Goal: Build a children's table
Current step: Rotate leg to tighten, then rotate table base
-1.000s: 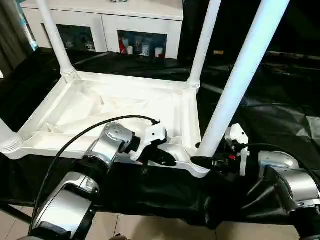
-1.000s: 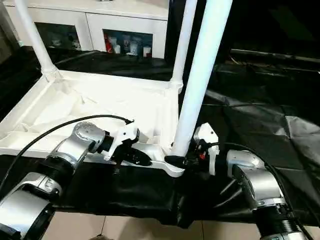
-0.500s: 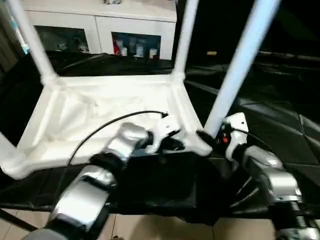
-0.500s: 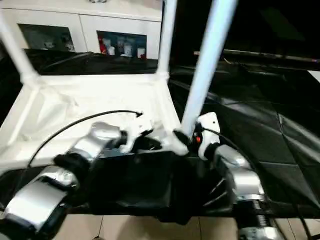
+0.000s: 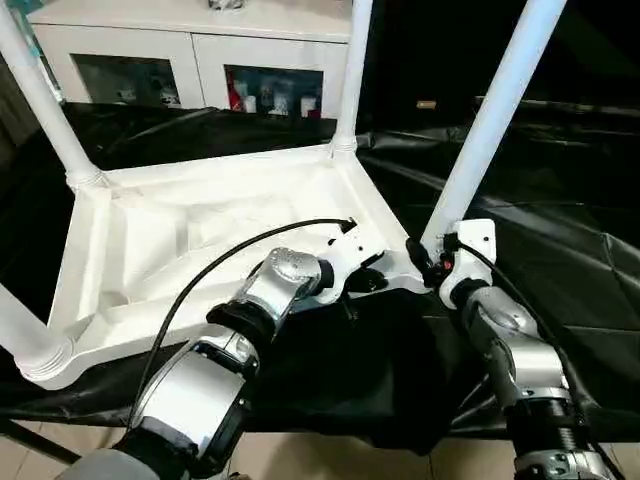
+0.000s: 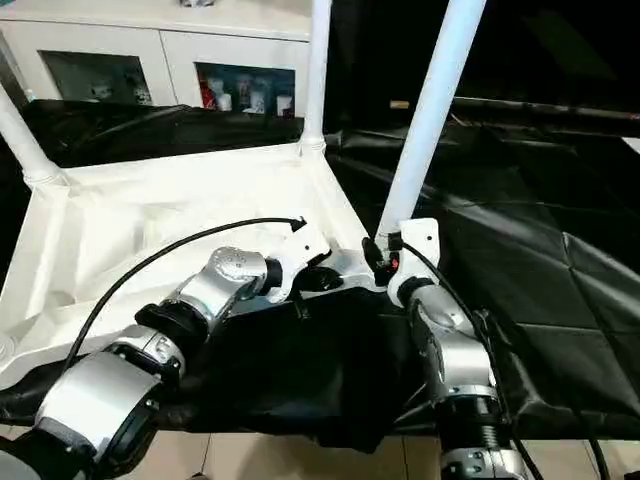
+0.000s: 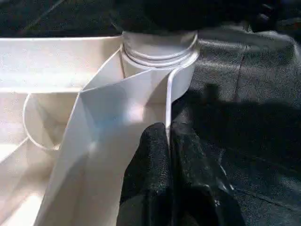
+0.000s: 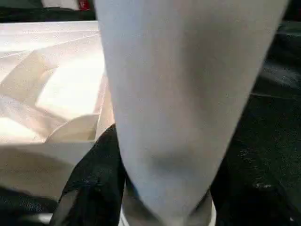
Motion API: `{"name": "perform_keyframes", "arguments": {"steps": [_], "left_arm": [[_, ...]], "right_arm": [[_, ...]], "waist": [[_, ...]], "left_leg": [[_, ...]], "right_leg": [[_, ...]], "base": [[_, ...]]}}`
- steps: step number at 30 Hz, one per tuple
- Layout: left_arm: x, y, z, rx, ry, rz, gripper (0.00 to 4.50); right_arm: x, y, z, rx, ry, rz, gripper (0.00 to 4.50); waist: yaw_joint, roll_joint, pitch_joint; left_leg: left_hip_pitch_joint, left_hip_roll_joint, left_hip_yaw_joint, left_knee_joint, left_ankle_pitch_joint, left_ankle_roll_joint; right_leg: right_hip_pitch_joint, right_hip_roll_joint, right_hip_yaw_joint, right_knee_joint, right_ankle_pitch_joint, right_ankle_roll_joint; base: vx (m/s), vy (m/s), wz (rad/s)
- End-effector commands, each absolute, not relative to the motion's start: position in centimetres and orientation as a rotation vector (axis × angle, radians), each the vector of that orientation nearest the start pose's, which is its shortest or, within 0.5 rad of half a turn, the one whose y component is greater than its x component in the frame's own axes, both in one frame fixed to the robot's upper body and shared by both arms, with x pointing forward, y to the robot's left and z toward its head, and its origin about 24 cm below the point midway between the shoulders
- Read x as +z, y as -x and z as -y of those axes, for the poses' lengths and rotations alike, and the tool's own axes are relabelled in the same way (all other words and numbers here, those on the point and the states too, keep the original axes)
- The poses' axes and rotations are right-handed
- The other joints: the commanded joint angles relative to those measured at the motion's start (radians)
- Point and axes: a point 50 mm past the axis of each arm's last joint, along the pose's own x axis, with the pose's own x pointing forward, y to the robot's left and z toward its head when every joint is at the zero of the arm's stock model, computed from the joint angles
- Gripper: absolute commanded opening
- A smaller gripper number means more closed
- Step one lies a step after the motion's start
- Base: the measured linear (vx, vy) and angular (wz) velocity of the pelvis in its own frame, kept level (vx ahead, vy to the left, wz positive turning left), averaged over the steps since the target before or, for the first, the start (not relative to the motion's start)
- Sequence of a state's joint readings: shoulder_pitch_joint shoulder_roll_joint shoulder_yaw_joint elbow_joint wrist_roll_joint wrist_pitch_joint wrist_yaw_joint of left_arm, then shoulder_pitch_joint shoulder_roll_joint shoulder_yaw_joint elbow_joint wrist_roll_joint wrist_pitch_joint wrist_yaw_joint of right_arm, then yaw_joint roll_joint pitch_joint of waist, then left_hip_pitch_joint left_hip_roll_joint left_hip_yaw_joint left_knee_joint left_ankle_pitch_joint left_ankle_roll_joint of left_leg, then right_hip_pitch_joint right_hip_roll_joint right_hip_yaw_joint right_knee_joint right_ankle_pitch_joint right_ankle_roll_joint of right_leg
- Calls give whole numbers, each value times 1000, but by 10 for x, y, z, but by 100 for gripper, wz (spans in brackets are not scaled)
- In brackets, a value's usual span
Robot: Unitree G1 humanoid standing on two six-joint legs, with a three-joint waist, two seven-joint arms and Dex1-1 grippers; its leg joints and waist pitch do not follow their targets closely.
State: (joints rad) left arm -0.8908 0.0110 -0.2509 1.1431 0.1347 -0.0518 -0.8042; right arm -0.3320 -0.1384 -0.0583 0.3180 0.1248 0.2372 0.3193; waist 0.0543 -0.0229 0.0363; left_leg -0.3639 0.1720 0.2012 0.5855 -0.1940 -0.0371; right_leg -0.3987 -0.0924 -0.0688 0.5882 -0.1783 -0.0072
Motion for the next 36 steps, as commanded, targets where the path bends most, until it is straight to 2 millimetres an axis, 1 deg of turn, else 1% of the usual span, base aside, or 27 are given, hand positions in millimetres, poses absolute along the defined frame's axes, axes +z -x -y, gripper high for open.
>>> {"name": "perform_keyframes", "arguments": {"steps": [1,2,3,6,7,12,14,15,16,17,18,20,21,22,23,24,25,26,28,29,30,31,32,33,34,35,36], "left_arm": [[48,-351,-44,-1123,-361,-335,0],[49,-350,-44,-1157,-361,-320,0],[49,-348,-45,-1198,-353,-311,0],[48,-343,-51,-1287,-342,-311,0],[47,-340,-55,-1323,-348,-315,0],[45,-334,-65,-1421,-337,-323,0],[46,-333,-68,-1440,-338,-304,0],[47,-333,-68,-1440,-340,-294,0],[49,-334,-68,-1426,-334,-272,0],[55,-337,-68,-1407,-300,-229,0],[59,-338,-68,-1405,-280,-208,28],[64,-339,-69,-1406,-273,-183,57],[70,-341,-72,-1408,-282,-156,59],[73,-342,-74,-1404,-293,-141,59],[77,-343,-77,-1395,-307,-123,67],[86,-347,-84,-1360,-335,-92,91],[90,-349,-87,-1341,-344,-83,91],[93,-350,-92,-1328,-363,-81,99],[97,-351,-99,-1310,-392,-77,102],[104,-349,-116,-1288,-394,-95,125],[106,-348,-120,-1282,-392,-99,135],[110,-340,-133,-1291,-357,-128,140],[111,-337,-136,-1298,-347,-137,140],[110,-328,-143,-1320,-324,-164,141],[109,-321,-148,-1334,-314,-186,152],[105,-309,-157,-1351,-294,-233,178],[100,-296,-169,-1344,-270,-290,180]], "right_arm": [[29,-303,140,469,-37,-280,277],[30,-302,142,502,-19,-277,290],[32,-300,145,543,-3,-275,303],[38,-293,154,669,46,-266,303],[40,-290,159,713,74,-266,303],[50,-281,176,818,88,-256,303],[57,-275,185,872,103,-253,303],[58,-273,187,886,108,-255,303],[60,-270,190,904,117,-257,303],[64,-265,195,926,128,-258,303],[66,-261,199,934,132,-258,310],[68,-258,202,941,137,-258,312],[70,-254,206,952,140,-261,312],[71,-252,207,957,141,-263,312],[71,-250,208,961,142,-264,312],[73,-247,208,967,142,-263,312],[74,-247,208,970,141,-262,312],[74,-246,207,973,137,-261,312],[75,-245,206,978,131,-260,312],[75,-245,200,997,108,-256,312],[75,-245,198,1002,102,-255,312],[73,-246,190,1022,90,-254,312],[72,-246,188,1027,87,-254,312],[70,-248,183,1033,80,-257,312],[68,-249,179,1031,78,-261,312],[65,-251,172,1036,69,-263,312],[59,-256,163,1017,55,-265,312]], "waist": [[0,-14,-45],[0,-13,-45],[-3,-17,-44],[1,-18,-43],[1,-18,-44],[11,-19,-46],[13,-24,-47],[16,-24,-45],[18,-32,-44],[23,-29,-44],[30,-31,-43],[37,-30,-42],[39,-30,-43],[42,-27,-46],[40,-26,-46],[37,-36,-45],[36,-35,-43],[35,-42,-40],[36,-39,-39],[38,-41,-39],[38,-41,-39],[38,-34,-39],[36,-34,-39],[34,-32,-36],[35,-28,-38],[31,-22,-35],[28,-23,-33]], "left_leg": [[5,59,-33,-79,-252,46],[5,59,-33,-78,-252,50],[4,59,-33,-77,-248,55],[4,62,-33,-75,-241,76],[4,63,-32,-75,-235,80],[4,67,-29,-70,-187,102],[4,66,-28,-68,-184,110],[5,66,-27,-68,-187,113],[4,66,-27,-68,-190,112],[6,67,-27,-68,-191,109],[7,68,-27,-67,-192,109],[6,67,-27,-69,-196,107],[5,67,-27,-69,-193,103],[6,74,-30,-71,-190,96],[8,75,-31,-71,-191,93],[4,75,-32,-72,-190,91],[4,76,-33,-73,-189,90],[5,74,-30,-72,-195,89],[6,72,-30,-72,-193,83],[8,75,-32,-73,-187,74],[8,75,-32,-73,-187,74],[11,79,-31,-74,-165,63],[7,81,-34,-76,-158,56],[11,74,-27,-75,-171,56],[16,77,-28,-75,-173,46],[10,77,-29,-80,-171,37],[15,75,-26,-82,-196,28]], "right_leg": [[43,-71,47,-85,-292,-172],[45,-73,47,-87,-308,-170],[45,-73,47,-87,-316,-169],[45,-75,48,-89,-334,-167],[42,-75,48,-87,-319,-175],[45,-75,49,-72,-214,-220],[47,-75,48,-71,-211,-222],[45,-76,48,-74,-228,-219],[45,-76,47,-75,-251,-210],[45,-77,48,-75,-262,-205],[45,-77,48,-76,-276,-197],[43,-79,49,-78,-297,-187],[44,-79,47,-77,-293,-195],[44,-79,49,-73,-262,-203],[41,-77,48,-70,-242,-211],[43,-75,46,-66,-207,-220],[45,-77,47,-63,-189,-226],[43,-76,47,-65,-198,-224],[42,-77,48,-65,-219,-216],[44,-80,49,-61,-220,-215],[44,-80,49,-61,-220,-215],[41,-78,49,-52,-185,-233],[45,-83,50,-46,-171,-242],[35,-71,50,-54,-192,-239],[36,-75,51,-49,-186,-246],[37,-73,51,-48,-187,-250],[31,-66,52,-53,-205,-245]], "base": [[0,0,0],[0,0,0],[0,0,0],[0,0,0],[0,0,0],[0,0,0],[0,0,0],[0,0,0],[0,0,0],[0,0,0],[0,0,0],[0,0,0],[0,0,0],[0,0,0],[0,0,0],[0,0,0],[0,0,0],[0,0,0],[0,0,0],[0,0,0],[0,0,0],[0,0,0],[0,0,0],[0,0,0],[0,0,0],[0,0,0],[0,0,0]]}}
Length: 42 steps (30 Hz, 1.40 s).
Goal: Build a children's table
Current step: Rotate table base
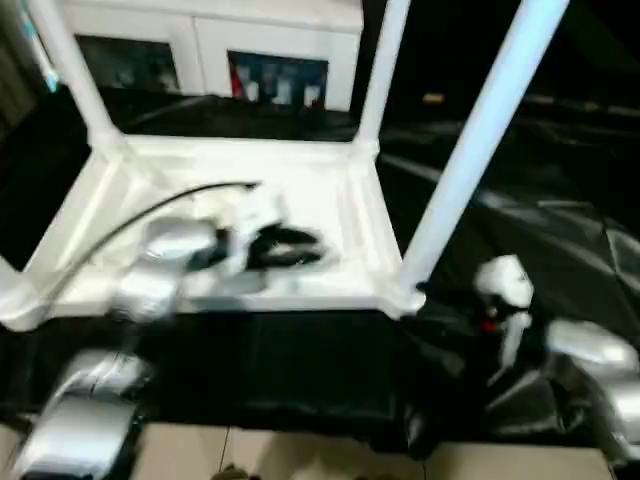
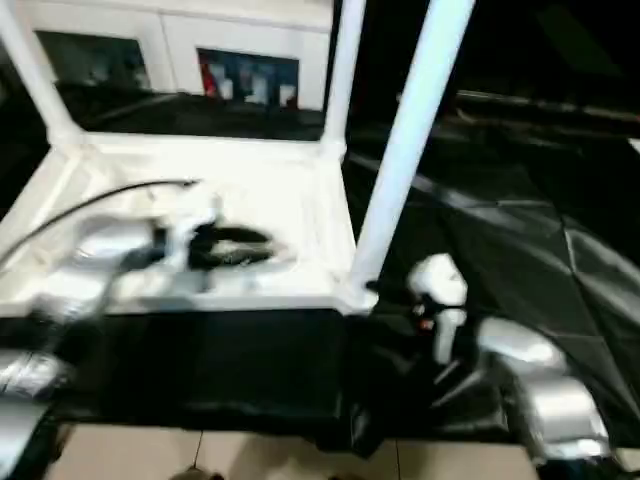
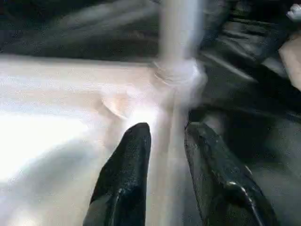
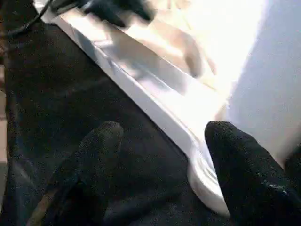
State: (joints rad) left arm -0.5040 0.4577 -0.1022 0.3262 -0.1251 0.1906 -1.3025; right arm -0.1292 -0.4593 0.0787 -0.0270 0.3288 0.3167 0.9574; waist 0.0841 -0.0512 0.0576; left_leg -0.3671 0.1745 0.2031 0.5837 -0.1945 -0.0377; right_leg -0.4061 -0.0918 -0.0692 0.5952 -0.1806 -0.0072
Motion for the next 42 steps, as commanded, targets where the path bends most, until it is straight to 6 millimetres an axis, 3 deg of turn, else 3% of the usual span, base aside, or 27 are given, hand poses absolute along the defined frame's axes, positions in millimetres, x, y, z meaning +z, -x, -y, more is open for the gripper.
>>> {"name": "perform_keyframes", "arguments": {"steps": [1,2,3,4,5,6,7,8,10,13,18,20,21,27,29,31,32,34,36,38,39,42], "left_arm": [[97,-287,-177,-1339,-254,-330,180],[94,-274,-190,-1306,-214,-385,185],[93,-273,-191,-1304,-211,-389,203],[93,-268,-196,-1286,-197,-408,203],[92,-259,-206,-1245,-155,-445,226],[92,-259,-206,-1245,-155,-445,226],[91,-252,-211,-1220,-139,-479,228],[89,-241,-219,-1193,-123,-533,238],[88,-237,-223,-1175,-125,-551,265],[83,-229,-234,-1107,-139,-605,273],[76,-225,-248,-973,-171,-607,312],[76,-227,-252,-921,-179,-579,318],[76,-224,-254,-914,-170,-587,332],[77,-221,-259,-874,-149,-576,378],[76,-218,-262,-851,-137,-562,395],[75,-217,-263,-843,-131,-559,424],[73,-215,-265,-818,-122,-542,424],[73,-214,-267,-803,-116,-533,437],[74,-214,-270,-774,-111,-498,445],[76,-216,-274,-739,-91,-448,445],[77,-217,-278,-702,-60,-403,445],[76,-212,-284,-686,-34,-405,445]], "right_arm": [[56,-259,157,1004,46,-267,312],[50,-263,146,1008,25,-269,312],[49,-263,145,1009,24,-270,312],[46,-265,141,1004,20,-272,312],[42,-270,132,992,-14,-277,312],[42,-270,132,992,-14,-277,312],[39,-273,127,986,-23,-280,312],[35,-276,120,981,-23,-287,312],[35,-279,117,967,-14,-288,312],[34,-288,117,892,14,-281,312],[29,-309,138,677,96,-288,312],[27,-315,148,598,121,-295,312],[25,-319,158,533,154,-315,312],[27,-331,182,369,208,-299,312],[30,-337,191,300,232,-272,312],[32,-338,191,297,236,-256,312],[40,-340,185,352,232,-198,312],[44,-339,181,388,232,-164,312],[51,-335,171,490,241,-110,312],[55,-329,164,567,237,-81,312],[57,-322,160,627,232,-58,312],[58,-311,160,692,217,-52,312]], "waist": [[-1,9,-60],[-13,12,-53],[-13,12,-53],[-15,13,-53],[-8,22,-50],[-7,21,-48],[-2,23,-48],[-2,10,-46],[-2,17,-45],[1,12,-50],[-2,4,-51],[-1,8,-51],[0,1,-52],[0,2,-57],[-4,-6,-56],[-1,-6,-57],[0,-13,-58],[1,-17,-58],[-1,-23,-57],[-1,-23,-56],[-1,-34,-56],[5,-32,-55]], "left_leg": [[24,76,-30,-78,-198,13],[17,72,-30,-87,-228,-4],[17,72,-30,-87,-228,-4],[24,68,-27,-84,-250,-11],[30,69,-26,-86,-273,-23],[22,68,-31,-91,-292,-34],[29,68,-28,-90,-305,-39],[23,70,-33,-93,-307,-45],[29,68,-32,-94,-311,-51],[28,66,-32,-93,-278,-51],[25,61,-29,-90,-265,-47],[29,60,-29,-89,-274,-53],[29,60,-29,-89,-269,-56],[29,56,-28,-84,-262,-55],[26,54,-27,-83,-273,-54],[27,55,-26,-80,-271,-44],[27,56,-26,-79,-264,-40],[17,56,-28,-80,-245,-26],[19,58,-27,-79,-245,-19],[20,60,-28,-81,-245,-17],[21,60,-28,-79,-245,-12],[23,63,-30,-82,-265,-14]], "right_leg": [[38,-71,51,-51,-191,-251],[37,-66,53,-55,-225,-244],[37,-66,53,-55,-225,-244],[32,-61,54,-61,-246,-238],[27,-60,56,-66,-255,-237],[34,-62,55,-64,-276,-234],[28,-59,55,-68,-295,-224],[34,-67,57,-63,-312,-216],[27,-61,57,-67,-324,-198],[31,-62,58,-61,-278,-192],[34,-59,58,-62,-268,-188],[32,-58,57,-63,-277,-183],[32,-58,57,-63,-276,-182],[34,-53,56,-55,-226,-177],[34,-53,55,-58,-242,-179],[34,-53,57,-58,-254,-169],[34,-52,57,-58,-248,-167],[41,-55,57,-54,-233,-167],[39,-51,56,-55,-222,-165],[39,-52,56,-54,-220,-163],[39,-51,56,-53,-223,-163],[38,-52,55,-56,-232,-164]], "base": [[0,0,0],[0,0,0],[0,0,0],[0,0,0],[0,0,0],[0,0,0],[0,0,0],[0,0,0],[0,0,0],[0,0,0],[0,0,0],[0,0,0],[0,0,0],[0,0,0],[0,0,0],[0,0,0],[0,0,0],[0,0,0],[0,0,0],[0,0,0],[0,0,0],[0,0,0]]}}
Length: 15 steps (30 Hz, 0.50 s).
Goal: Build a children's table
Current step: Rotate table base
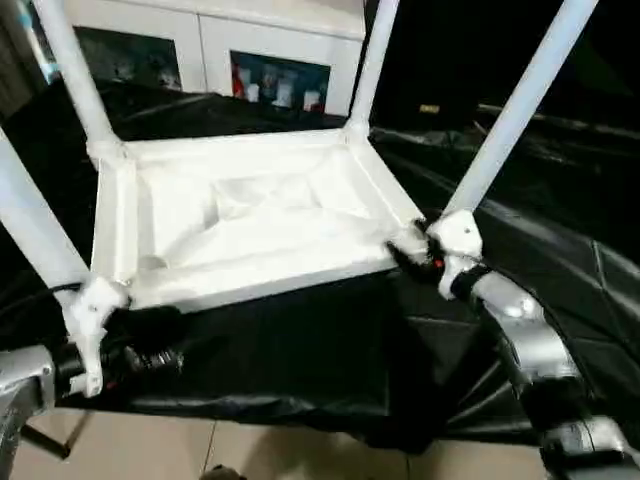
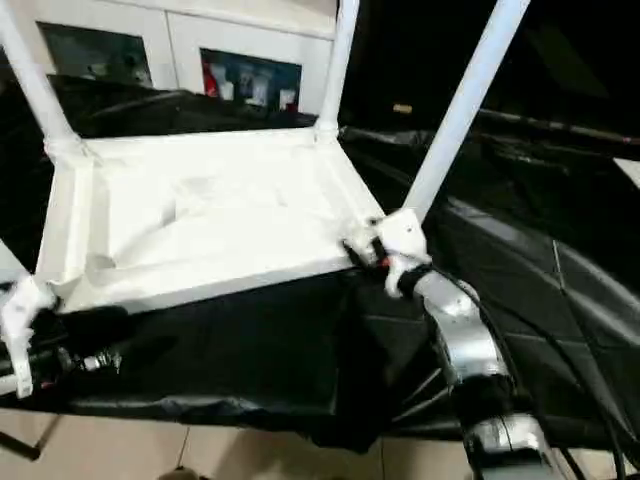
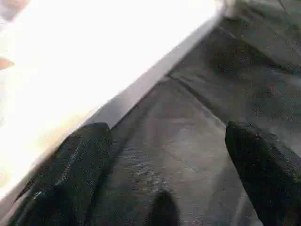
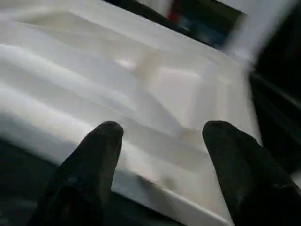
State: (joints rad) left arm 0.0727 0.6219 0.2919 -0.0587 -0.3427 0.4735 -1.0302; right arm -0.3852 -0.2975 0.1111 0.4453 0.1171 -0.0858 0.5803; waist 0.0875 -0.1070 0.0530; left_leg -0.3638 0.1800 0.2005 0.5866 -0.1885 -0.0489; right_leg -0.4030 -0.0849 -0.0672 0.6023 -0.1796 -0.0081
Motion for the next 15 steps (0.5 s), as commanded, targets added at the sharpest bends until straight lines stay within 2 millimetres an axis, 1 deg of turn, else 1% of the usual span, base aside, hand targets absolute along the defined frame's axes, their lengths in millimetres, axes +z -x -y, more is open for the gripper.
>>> {"name": "perform_keyframes", "arguments": {"steps": [1,3,4,5,6,7,8,9,10,11,13,14,15], "left_arm": [[76,-210,-288,-672,-40,-401,445],[78,-206,-295,-650,-22,-386,445],[79,-203,-295,-666,-9,-390,445],[79,-202,-294,-677,-4,-392,445],[79,-202,-294,-677,-4,-392,445],[77,-199,-293,-690,18,-405,445],[76,-196,-293,-690,36,-412,445],[76,-195,-294,-680,38,-412,445],[76,-194,-295,-670,34,-409,445],[77,-193,-300,-645,24,-402,445],[79,-191,-307,-608,16,-392,445],[82,-190,-313,-577,11,-378,445],[83,-190,-315,-567,10,-374,445]], "right_arm": [[57,-307,161,709,220,-58,312],[52,-299,169,733,234,-90,312],[49,-296,174,730,242,-108,312],[48,-295,176,727,246,-116,312],[48,-295,176,727,246,-116,312],[47,-294,179,720,247,-124,312],[46,-293,182,707,249,-136,312],[46,-293,184,700,251,-142,312],[46,-293,185,697,252,-143,312],[46,-293,186,690,252,-146,312],[46,-293,188,679,248,-151,312],[45,-292,189,677,248,-157,312],[45,-292,189,678,248,-160,312]], "waist": [[1,23,-50],[0,19,-47],[1,18,-45],[2,16,-44],[3,17,-43],[1,21,-42],[0,18,-42],[0,17,-39],[0,24,-39],[0,24,-41],[-2,21,-41],[-2,21,-43],[-2,21,-43]], "left_leg": [[21,58,-28,-85,-275,-4],[23,58,-27,-87,-303,-8],[22,57,-27,-87,-314,-10],[22,57,-29,-88,-342,-17],[24,57,-30,-89,-349,-20],[23,57,-32,-89,-367,-25],[23,57,-33,-90,-373,-27],[24,58,-34,-91,-389,-31],[25,57,-35,-91,-400,-33],[28,57,-36,-90,-402,-35],[27,57,-36,-90,-393,-35],[25,57,-35,-90,-378,-32],[25,57,-35,-90,-378,-32]], "right_leg": [[34,-58,54,-63,-235,-162],[30,-55,54,-67,-259,-157],[31,-55,54,-69,-277,-154],[29,-58,55,-75,-327,-144],[27,-58,55,-76,-336,-142],[26,-59,55,-78,-356,-140],[27,-60,55,-79,-364,-139],[25,-61,54,-81,-391,-133],[25,-61,55,-82,-404,-130],[25,-62,56,-85,-407,-125],[26,-59,55,-83,-386,-129],[28,-58,55,-79,-352,-136],[28,-58,55,-79,-352,-136]], "base": [[0,0,0],[0,0,0],[0,0,0],[0,0,0],[0,0,0],[0,0,0],[0,0,0],[0,0,0],[0,0,0],[0,0,0],[0,0,0],[0,0,0],[0,0,0]]}}
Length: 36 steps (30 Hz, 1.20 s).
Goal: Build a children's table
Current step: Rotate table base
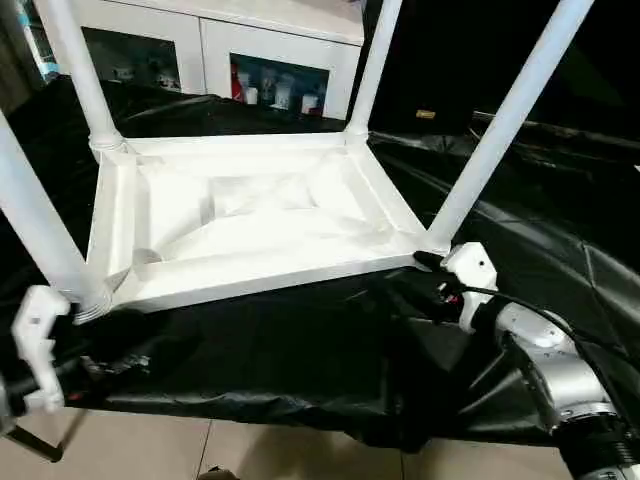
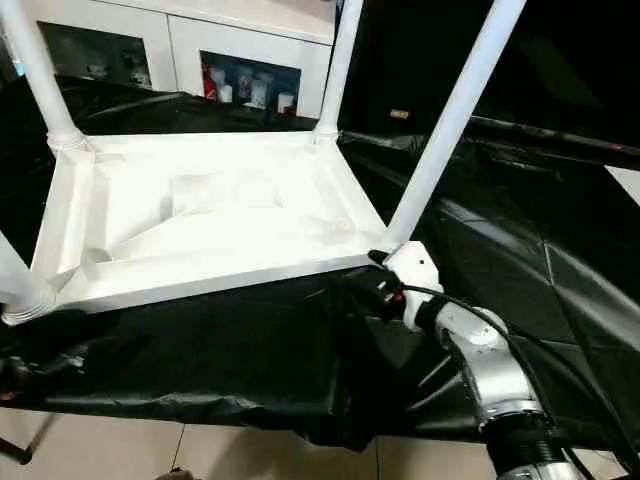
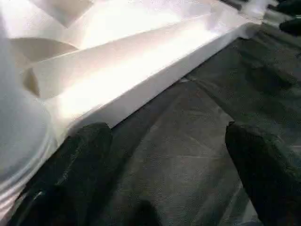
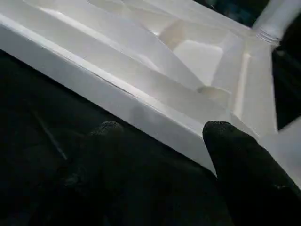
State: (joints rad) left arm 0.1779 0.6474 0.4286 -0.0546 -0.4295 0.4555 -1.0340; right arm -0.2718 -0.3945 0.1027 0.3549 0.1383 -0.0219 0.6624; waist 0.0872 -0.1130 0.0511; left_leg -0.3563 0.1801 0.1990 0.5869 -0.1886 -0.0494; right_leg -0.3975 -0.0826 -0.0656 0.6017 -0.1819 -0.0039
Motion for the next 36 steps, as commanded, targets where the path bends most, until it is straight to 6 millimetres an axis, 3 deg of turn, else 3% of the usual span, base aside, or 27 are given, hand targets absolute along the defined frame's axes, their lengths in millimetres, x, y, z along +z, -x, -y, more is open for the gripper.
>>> {"name": "perform_keyframes", "arguments": {"steps": [1,4,13,16,19,23,25,32,34,36], "left_arm": [[83,-188,-317,-561,12,-377,445],[83,-182,-319,-557,7,-390,445],[76,-158,-318,-594,40,-540,445],[80,-162,-331,-461,25,-465,445],[81,-161,-337,-412,25,-454,445],[84,-163,-340,-325,1,-396,445],[84,-165,-354,-199,-47,-384,445],[92,-160,-366,-176,-68,-358,445],[102,-167,-367,-183,-70,-268,445],[118,-181,-362,-216,-46,-131,445]], "right_arm": [[44,-292,189,678,251,-163,312],[42,-290,190,679,256,-177,312],[40,-291,193,660,263,-198,312],[39,-292,195,648,262,-203,312],[39,-292,195,641,258,-204,312],[39,-292,194,637,254,-202,312],[38,-291,192,640,246,-199,312],[36,-289,190,649,244,-203,312],[35,-289,189,651,240,-203,312],[34,-290,187,659,236,-202,312]], "waist": [[-1,25,-41],[0,27,-41],[-2,24,-34],[2,33,-33],[-1,30,-34],[-2,32,-36],[-1,30,-38],[1,31,-38],[2,30,-37],[9,35,-38]], "left_leg": [[17,56,-33,-89,-374,-29],[18,57,-32,-89,-363,-24],[24,58,-33,-90,-415,-29],[28,58,-33,-91,-429,-36],[23,57,-38,-92,-445,-43],[26,58,-38,-90,-445,-43],[24,56,-37,-89,-428,-36],[27,58,-36,-90,-422,-37],[27,58,-36,-90,-429,-36],[37,56,-35,-90,-446,-46]], "right_leg": [[22,-59,53,-77,-337,-145],[23,-59,54,-75,-317,-153],[15,-58,56,-85,-404,-136],[13,-56,56,-86,-395,-138],[19,-58,53,-86,-408,-128],[18,-58,54,-86,-397,-131],[20,-55,54,-84,-377,-132],[19,-55,54,-81,-356,-142],[18,-56,54,-83,-368,-140],[13,-56,52,-85,-373,-144]], "base": [[0,0,0],[0,0,0],[0,0,0],[0,0,0],[0,0,0],[0,0,0],[0,0,0],[0,0,0],[0,0,0],[0,0,0]]}}
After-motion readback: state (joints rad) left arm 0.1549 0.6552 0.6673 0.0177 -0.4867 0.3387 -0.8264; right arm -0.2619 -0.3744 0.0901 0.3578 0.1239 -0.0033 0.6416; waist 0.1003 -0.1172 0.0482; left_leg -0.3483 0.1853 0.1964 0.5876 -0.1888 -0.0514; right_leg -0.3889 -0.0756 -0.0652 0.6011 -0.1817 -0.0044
